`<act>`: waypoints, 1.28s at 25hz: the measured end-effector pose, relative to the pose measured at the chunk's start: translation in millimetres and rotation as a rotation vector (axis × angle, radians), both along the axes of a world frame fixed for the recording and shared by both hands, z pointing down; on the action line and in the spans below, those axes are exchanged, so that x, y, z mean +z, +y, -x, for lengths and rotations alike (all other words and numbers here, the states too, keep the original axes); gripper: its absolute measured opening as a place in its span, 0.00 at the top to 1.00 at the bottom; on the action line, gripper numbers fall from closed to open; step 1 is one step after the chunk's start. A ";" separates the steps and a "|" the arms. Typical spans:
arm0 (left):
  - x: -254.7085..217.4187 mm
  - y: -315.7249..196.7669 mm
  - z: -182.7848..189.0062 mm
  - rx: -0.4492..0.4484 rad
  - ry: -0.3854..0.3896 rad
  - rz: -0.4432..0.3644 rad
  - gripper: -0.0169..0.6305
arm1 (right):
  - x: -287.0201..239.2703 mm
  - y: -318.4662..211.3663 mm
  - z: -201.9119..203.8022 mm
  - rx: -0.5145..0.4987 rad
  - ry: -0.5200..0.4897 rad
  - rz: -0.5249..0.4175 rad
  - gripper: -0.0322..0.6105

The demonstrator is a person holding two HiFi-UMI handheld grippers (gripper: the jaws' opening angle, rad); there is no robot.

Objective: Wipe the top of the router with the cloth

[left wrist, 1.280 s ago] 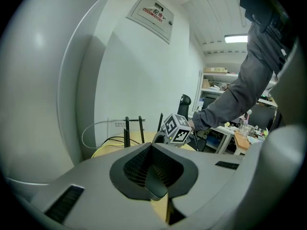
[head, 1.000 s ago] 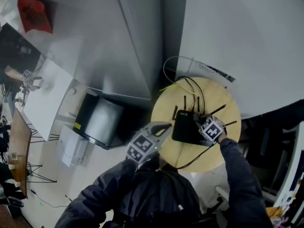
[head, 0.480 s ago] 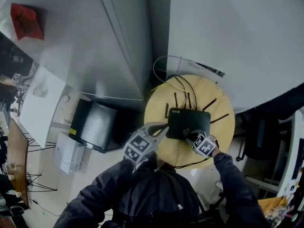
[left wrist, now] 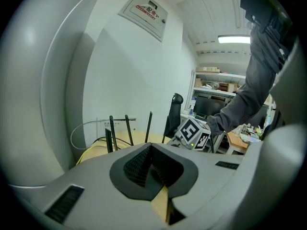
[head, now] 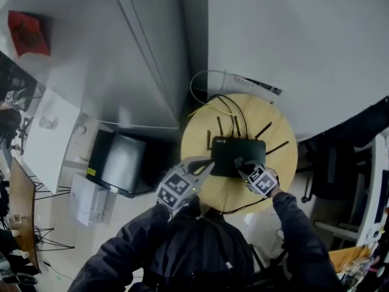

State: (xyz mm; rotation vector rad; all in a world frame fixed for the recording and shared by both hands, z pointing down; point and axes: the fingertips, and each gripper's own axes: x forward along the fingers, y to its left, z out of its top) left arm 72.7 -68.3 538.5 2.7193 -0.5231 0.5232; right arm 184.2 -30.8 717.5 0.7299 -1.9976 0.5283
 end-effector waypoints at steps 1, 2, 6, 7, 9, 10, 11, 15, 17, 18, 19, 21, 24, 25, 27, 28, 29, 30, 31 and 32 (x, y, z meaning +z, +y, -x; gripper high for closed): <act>0.4 -0.5 0.5 -0.002 0.001 0.001 0.99 | -1.4 -9.3 -9.5 0.033 0.021 -0.013 0.84; 0.6 -1.2 0.9 -0.005 0.001 0.003 0.99 | -1.4 -18.0 -19.3 0.058 0.047 -0.022 0.84; -0.7 -5.7 2.1 -0.020 0.006 0.009 0.99 | 1.9 -50.7 -51.7 0.136 0.119 -0.046 0.84; -0.8 -7.3 2.5 -0.025 0.007 0.010 0.99 | 1.6 -59.3 -57.5 0.157 0.129 -0.058 0.84; 0.1 -10.4 3.5 -0.032 0.003 0.009 0.99 | 2.2 -73.3 -64.8 0.184 0.145 -0.075 0.84; 0.7 -11.7 3.9 -0.035 0.001 0.009 0.99 | 4.0 -77.9 -67.7 0.189 0.156 -0.076 0.84; 1.3 -12.9 4.2 -0.038 0.000 0.010 0.99 | 6.3 -81.4 -70.3 0.191 0.169 -0.075 0.84; 3.0 -15.7 5.0 -0.048 -0.001 0.018 0.99 | 13.0 -88.1 -71.4 0.195 0.194 -0.066 0.84; 3.8 -16.8 5.4 -0.050 -0.001 0.020 0.99 | 12.4 -90.4 -70.4 0.187 0.213 -0.072 0.84; 4.1 -17.1 5.5 -0.050 -0.002 0.021 0.99 | 12.2 -90.6 -69.7 0.179 0.220 -0.071 0.84; 4.4 -16.9 5.4 -0.049 -0.002 0.021 0.99 | 12.5 -89.3 -68.9 0.168 0.223 -0.065 0.84; 4.7 -15.9 4.3 -0.046 -0.003 0.023 0.99 | 13.7 -82.5 -67.0 0.136 0.226 -0.046 0.84; 3.8 -14.9 1.4 -0.038 -0.001 0.020 0.99 | 14.1 -66.8 -60.7 0.093 0.203 -0.018 0.84; 3.2 -14.5 0.0 -0.034 0.000 0.019 0.99 | 14.0 -59.4 -59.1 0.092 0.190 -0.003 0.84; 2.2 -12.0 -3.2 -0.023 0.004 0.017 0.99 | 14.0 -42.2 -54.8 0.095 0.162 0.018 0.84; 2.0 -9.9 -4.7 -0.017 0.005 0.017 0.99 | 13.9 -32.8 -51.9 0.092 0.151 0.022 0.84; 2.0 -7.5 -6.2 -0.011 0.007 0.017 0.99 | 13.7 -23.4 -49.4 0.087 0.147 0.022 0.84; 2.1 -5.1 -7.9 -0.004 0.008 0.018 0.99 | 13.8 -14.3 -48.4 0.083 0.150 0.018 0.84; 2.3 -2.6 -9.7 0.002 0.009 0.019 0.99 | 14.3 -5.6 -48.3 0.082 0.157 0.013 0.84; 2.8 -0.3 -11.6 0.009 0.010 0.019 0.99 | 14.9 3.1 -47.6 0.083 0.159 0.012 0.84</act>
